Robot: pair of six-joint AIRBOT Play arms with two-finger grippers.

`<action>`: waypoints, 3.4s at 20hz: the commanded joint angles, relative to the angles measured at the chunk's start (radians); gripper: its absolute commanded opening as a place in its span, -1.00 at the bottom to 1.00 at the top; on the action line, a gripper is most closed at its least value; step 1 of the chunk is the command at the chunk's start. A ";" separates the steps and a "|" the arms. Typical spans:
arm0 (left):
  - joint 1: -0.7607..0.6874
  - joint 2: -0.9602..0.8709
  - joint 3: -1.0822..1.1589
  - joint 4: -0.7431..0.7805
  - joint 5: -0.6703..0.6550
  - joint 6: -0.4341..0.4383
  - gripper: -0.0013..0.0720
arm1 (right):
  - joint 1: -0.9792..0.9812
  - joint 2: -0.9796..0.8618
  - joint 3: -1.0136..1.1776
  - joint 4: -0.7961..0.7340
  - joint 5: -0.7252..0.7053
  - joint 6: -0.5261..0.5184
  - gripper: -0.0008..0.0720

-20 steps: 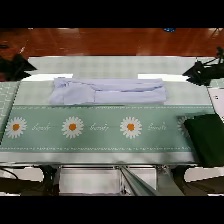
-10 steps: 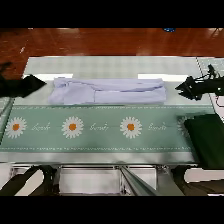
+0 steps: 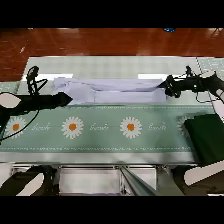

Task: Fold the shirts.

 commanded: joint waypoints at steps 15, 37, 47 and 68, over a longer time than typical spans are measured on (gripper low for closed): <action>-0.380 -0.326 0.277 -0.119 0.062 -0.015 -0.93 | 0.034 0.791 -0.188 -0.321 0.218 -0.072 -0.93; -0.565 -0.933 1.124 -0.199 -0.418 -0.100 -0.93 | 0.034 1.043 -0.270 -0.103 0.281 -0.039 -0.93; -0.018 0.017 0.365 0.151 -0.181 -0.124 -0.92 | 0.460 0.576 -0.142 0.039 -0.055 -0.076 -0.93; 0.080 0.444 -0.160 0.009 -0.031 -0.191 -0.92 | 0.311 0.424 0.245 -0.420 0.454 0.093 0.13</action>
